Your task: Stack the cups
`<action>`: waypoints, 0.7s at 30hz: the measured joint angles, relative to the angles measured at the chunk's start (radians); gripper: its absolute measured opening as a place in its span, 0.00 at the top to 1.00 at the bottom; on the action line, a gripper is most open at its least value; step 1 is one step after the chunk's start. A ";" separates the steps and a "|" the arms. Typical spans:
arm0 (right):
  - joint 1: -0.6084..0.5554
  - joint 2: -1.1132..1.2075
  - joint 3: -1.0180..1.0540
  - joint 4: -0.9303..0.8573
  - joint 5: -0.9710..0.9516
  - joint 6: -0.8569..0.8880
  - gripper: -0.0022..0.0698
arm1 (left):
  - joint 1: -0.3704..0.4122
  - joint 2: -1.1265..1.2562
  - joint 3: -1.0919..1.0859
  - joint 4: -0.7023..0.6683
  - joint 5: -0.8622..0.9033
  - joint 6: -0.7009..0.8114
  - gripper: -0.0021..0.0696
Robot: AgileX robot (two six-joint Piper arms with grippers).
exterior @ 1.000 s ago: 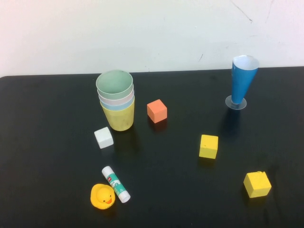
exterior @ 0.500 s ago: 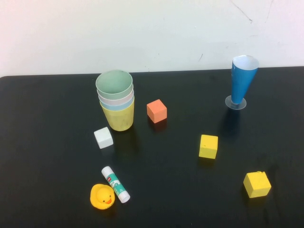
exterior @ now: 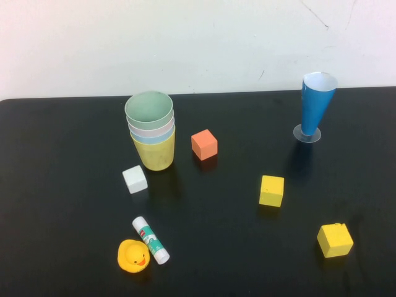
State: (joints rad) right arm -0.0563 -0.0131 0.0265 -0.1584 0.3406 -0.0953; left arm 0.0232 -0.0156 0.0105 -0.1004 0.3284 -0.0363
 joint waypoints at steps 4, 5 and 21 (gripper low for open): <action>0.000 0.000 0.000 0.000 0.000 0.000 0.97 | 0.000 0.000 0.000 0.007 0.000 0.000 0.97; 0.000 0.000 0.000 0.000 0.000 0.000 0.97 | 0.000 0.000 0.000 0.007 0.000 0.000 0.97; 0.000 0.000 0.000 0.000 0.000 0.000 0.97 | 0.000 0.000 0.000 0.007 0.000 0.000 0.97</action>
State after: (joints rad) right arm -0.0563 -0.0131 0.0265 -0.1584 0.3406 -0.0953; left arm 0.0232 -0.0156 0.0105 -0.0932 0.3284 -0.0363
